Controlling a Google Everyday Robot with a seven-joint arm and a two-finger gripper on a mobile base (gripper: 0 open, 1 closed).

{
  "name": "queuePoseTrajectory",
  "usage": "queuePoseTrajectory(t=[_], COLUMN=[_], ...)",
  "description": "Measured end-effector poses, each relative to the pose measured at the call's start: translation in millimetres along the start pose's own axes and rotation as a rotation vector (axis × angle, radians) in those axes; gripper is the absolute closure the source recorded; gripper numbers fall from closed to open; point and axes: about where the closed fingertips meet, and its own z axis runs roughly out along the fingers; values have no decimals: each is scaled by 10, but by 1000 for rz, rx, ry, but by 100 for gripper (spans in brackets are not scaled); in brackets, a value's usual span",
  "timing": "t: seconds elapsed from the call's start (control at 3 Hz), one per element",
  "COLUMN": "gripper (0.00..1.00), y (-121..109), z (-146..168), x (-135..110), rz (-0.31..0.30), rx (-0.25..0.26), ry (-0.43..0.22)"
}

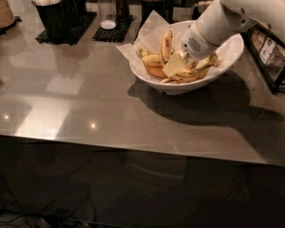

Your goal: Pick banana from white bowl

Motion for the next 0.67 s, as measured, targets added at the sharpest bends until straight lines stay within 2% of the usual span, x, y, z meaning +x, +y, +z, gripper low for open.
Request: queuePoseTrajectory(t=[0.33,0.67], gripper=[100,100], y=[0,82], z=[0,-199], x=[0,-29], rz=[0,-43], rx=[0,-14], ry=[0,-41])
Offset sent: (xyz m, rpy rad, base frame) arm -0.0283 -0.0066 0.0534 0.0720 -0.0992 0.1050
